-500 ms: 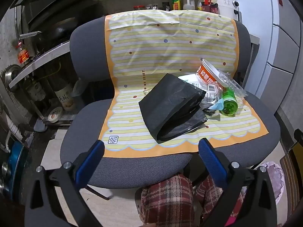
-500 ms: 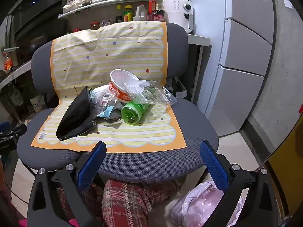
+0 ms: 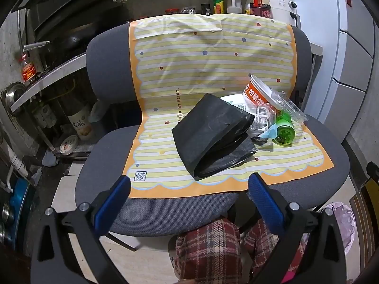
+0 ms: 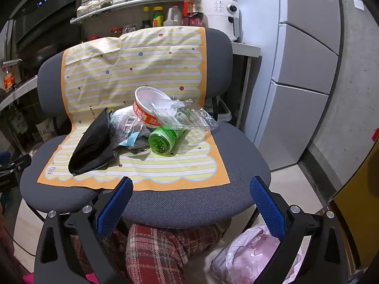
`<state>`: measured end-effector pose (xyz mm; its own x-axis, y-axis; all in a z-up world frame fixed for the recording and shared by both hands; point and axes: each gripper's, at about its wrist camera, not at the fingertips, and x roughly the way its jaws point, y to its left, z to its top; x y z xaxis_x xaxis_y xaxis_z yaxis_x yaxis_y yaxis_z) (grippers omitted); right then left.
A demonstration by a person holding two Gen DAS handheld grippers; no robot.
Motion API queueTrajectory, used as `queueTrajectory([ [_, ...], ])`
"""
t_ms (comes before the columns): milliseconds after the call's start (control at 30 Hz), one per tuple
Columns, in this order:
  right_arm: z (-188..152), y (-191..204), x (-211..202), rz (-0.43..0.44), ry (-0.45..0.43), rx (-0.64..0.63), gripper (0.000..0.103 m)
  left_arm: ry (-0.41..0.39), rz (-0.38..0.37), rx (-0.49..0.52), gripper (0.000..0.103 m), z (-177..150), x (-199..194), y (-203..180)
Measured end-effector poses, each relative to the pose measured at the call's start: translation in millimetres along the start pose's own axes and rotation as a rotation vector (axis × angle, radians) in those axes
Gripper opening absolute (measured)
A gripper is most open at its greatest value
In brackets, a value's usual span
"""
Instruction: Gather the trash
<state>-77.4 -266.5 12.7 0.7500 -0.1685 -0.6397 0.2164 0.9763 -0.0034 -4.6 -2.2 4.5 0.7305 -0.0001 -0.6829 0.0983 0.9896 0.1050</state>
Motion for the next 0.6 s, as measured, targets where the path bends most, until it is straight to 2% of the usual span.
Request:
queueTrajectory([
  [600, -0.9, 1.8, 2.0, -0.004, 0.004, -0.002, 0.097, 0.001, -0.001, 0.0, 0.096, -0.7, 0.9, 0.7],
])
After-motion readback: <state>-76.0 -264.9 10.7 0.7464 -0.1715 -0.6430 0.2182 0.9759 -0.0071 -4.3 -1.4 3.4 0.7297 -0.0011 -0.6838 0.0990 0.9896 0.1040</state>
